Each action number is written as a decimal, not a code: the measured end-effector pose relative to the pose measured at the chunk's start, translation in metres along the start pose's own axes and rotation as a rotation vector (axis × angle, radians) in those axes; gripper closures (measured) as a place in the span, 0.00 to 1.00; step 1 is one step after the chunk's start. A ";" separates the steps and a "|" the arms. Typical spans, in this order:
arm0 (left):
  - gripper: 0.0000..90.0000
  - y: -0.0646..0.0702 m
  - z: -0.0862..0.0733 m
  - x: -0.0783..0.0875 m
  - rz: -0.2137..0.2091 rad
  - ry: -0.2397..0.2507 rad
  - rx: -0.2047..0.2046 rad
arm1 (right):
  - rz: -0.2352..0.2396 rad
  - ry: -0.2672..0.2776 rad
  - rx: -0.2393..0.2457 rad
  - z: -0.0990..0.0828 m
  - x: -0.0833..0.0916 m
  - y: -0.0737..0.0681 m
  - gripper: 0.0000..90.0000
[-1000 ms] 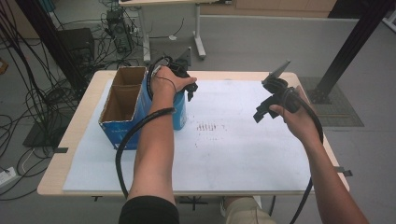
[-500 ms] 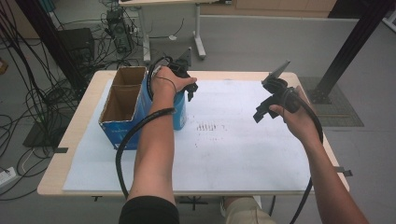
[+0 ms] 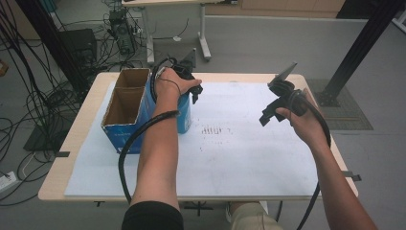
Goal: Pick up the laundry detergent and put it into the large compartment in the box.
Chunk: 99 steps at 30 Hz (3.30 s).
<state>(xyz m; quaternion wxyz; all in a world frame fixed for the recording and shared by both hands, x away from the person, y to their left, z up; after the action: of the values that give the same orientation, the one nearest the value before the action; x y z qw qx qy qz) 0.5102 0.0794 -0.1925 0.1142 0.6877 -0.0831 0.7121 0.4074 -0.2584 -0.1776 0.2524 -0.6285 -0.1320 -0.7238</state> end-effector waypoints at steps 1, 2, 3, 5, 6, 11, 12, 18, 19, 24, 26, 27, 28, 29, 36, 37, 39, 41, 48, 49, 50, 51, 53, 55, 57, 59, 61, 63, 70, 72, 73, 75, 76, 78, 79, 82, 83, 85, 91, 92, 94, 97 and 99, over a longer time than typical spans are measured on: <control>0.07 0.000 0.000 0.000 0.000 0.000 0.000 | 0.000 0.001 0.001 0.000 0.000 0.000 0.11; 0.07 0.000 0.000 0.000 0.001 0.000 -0.001 | -0.001 0.001 0.002 0.000 0.000 0.000 0.11; 0.07 0.000 0.000 0.000 0.001 0.000 -0.001 | 0.000 0.001 0.002 0.000 0.000 0.000 0.11; 0.07 0.000 0.000 0.001 0.001 0.000 -0.001 | 0.000 0.002 0.002 0.000 0.001 0.000 0.11; 0.07 0.000 0.000 0.001 0.001 0.000 -0.001 | 0.000 0.002 0.001 0.000 0.001 0.000 0.11; 0.07 0.001 0.000 0.001 0.004 0.001 -0.004 | -0.002 0.003 0.002 0.000 0.002 -0.001 0.11; 0.07 0.001 0.000 0.001 0.004 0.001 -0.004 | -0.002 0.003 0.002 0.000 0.002 -0.001 0.11; 0.07 0.001 0.001 0.000 0.003 -0.003 -0.006 | -0.003 0.003 0.003 0.000 0.001 0.000 0.11; 0.07 0.001 0.000 0.000 0.003 -0.001 -0.004 | -0.003 0.002 0.004 0.000 0.001 0.000 0.11; 0.07 0.001 0.000 0.000 0.004 -0.001 -0.002 | -0.002 0.001 0.004 0.000 0.000 0.000 0.11; 0.07 0.001 0.001 0.000 0.005 -0.002 -0.004 | -0.001 0.001 0.004 0.000 0.000 -0.001 0.11; 0.07 0.001 0.001 0.000 0.006 -0.002 -0.004 | -0.001 0.001 0.004 0.000 0.000 0.000 0.11; 0.07 0.002 0.001 0.000 0.006 -0.001 -0.005 | -0.002 0.002 0.004 0.000 0.001 0.000 0.11; 0.08 0.002 0.001 0.000 0.006 0.000 -0.005 | -0.002 0.002 0.004 0.000 0.001 0.000 0.11; 0.10 0.003 0.000 -0.001 0.006 0.002 -0.007 | -0.002 0.005 0.003 -0.001 0.001 0.000 0.11; 0.11 0.003 0.000 -0.001 0.006 0.002 -0.007 | -0.002 0.005 0.003 -0.001 0.001 0.000 0.11; 0.11 0.003 0.000 0.000 0.009 0.001 -0.011 | -0.001 0.003 0.001 -0.001 0.001 0.001 0.11; 0.11 0.003 0.000 -0.001 0.008 0.000 -0.010 | -0.001 0.004 0.001 -0.001 0.001 0.001 0.11; 0.15 0.005 0.000 -0.002 0.016 -0.001 -0.011 | -0.001 0.009 -0.001 -0.003 0.002 0.001 0.11; 0.16 0.005 0.000 -0.002 0.017 0.000 -0.012 | -0.001 0.010 -0.001 -0.003 0.002 0.002 0.11; 0.17 0.006 0.000 -0.002 0.019 0.000 -0.015 | -0.001 0.011 -0.001 -0.003 0.003 0.002 0.11; 0.19 0.006 -0.001 -0.002 0.023 0.003 -0.017 | 0.000 0.012 -0.002 -0.003 0.003 0.002 0.11; 0.22 0.007 -0.001 -0.003 0.024 0.009 -0.015 | 0.000 0.011 -0.002 -0.003 0.002 0.002 0.11; 0.25 0.008 -0.001 -0.003 0.028 0.005 -0.018 | -0.001 0.011 -0.001 -0.003 0.002 0.002 0.11; 0.28 0.008 -0.001 -0.004 0.028 0.007 -0.017 | 0.000 0.011 -0.001 -0.003 0.002 0.002 0.11; 0.30 0.008 -0.001 -0.004 0.029 0.009 -0.017 | -0.001 0.012 0.000 -0.003 0.001 0.002 0.11; 0.34 0.008 -0.001 -0.005 0.031 0.005 -0.018 | 0.000 0.011 -0.003 -0.003 0.001 0.002 0.11; 0.37 0.008 -0.002 -0.004 0.040 0.009 -0.012 | 0.000 0.011 -0.004 -0.003 0.001 0.003 0.11; 0.40 0.008 -0.002 -0.004 0.044 0.008 -0.002 | 0.000 0.012 -0.001 -0.003 0.001 0.002 0.11; 0.40 0.008 -0.002 -0.004 0.043 0.011 0.002 | 0.000 0.012 -0.001 -0.003 0.001 0.002 0.11; 0.40 0.008 -0.002 -0.004 0.043 0.011 0.004 | 0.000 0.013 -0.002 -0.003 0.001 0.002 0.11; 0.40 0.008 -0.002 -0.004 0.043 0.009 0.005 | -0.001 0.013 -0.003 -0.003 0.001 0.003 0.11; 0.40 0.008 -0.001 -0.004 0.043 0.007 0.006 | -0.002 0.013 -0.004 -0.003 0.001 0.003 0.11; 0.40 0.008 -0.001 -0.004 0.044 0.005 0.004 | -0.003 0.013 -0.004 -0.003 0.001 0.003 0.11; 0.40 0.008 -0.001 -0.004 0.044 0.005 0.004 | -0.003 0.013 -0.004 -0.003 0.001 0.003 0.11; 0.40 0.007 -0.001 -0.004 0.041 0.005 0.007 | -0.003 0.010 -0.005 -0.002 0.000 0.003 0.11; 0.40 0.006 -0.001 -0.004 0.040 0.007 0.007 | -0.004 0.010 -0.005 -0.002 0.000 0.003 0.11; 0.41 0.006 -0.001 -0.004 0.038 0.006 0.008 | -0.003 0.009 -0.004 -0.002 -0.001 0.003 0.11; 0.40 0.005 -0.001 -0.004 0.037 0.005 0.006 | -0.003 0.004 -0.004 -0.001 -0.003 0.003 0.11; 0.40 0.005 0.000 -0.004 0.037 0.002 0.005 | -0.001 0.004 -0.005 -0.001 -0.003 0.003 0.11; 0.41 0.006 0.000 -0.004 0.037 0.002 0.004 | -0.003 0.004 -0.003 -0.001 -0.003 0.004 0.11; 0.41 0.006 0.000 -0.004 0.039 -0.002 -0.002 | -0.003 0.003 -0.005 -0.001 -0.003 0.004 0.11; 0.41 0.006 0.000 -0.004 0.038 -0.001 -0.005 | -0.004 0.004 -0.007 -0.001 -0.002 0.004 0.11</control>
<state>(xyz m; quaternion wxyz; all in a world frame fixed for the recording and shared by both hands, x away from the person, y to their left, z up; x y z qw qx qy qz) 0.5091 0.0734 -0.1961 0.1023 0.6860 -0.0982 0.7137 0.4088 -0.2616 -0.1806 0.2489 -0.6276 -0.1301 -0.7261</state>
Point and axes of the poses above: each handheld gripper's, and its own axes: x roughly backward along the jaws, z roughly out of its top, y roughly to its right, the point moved 3 cm from there along -x, roughly forward along the jaws, and after that the axes turned 6 degrees about x, right-handed, at the moved point
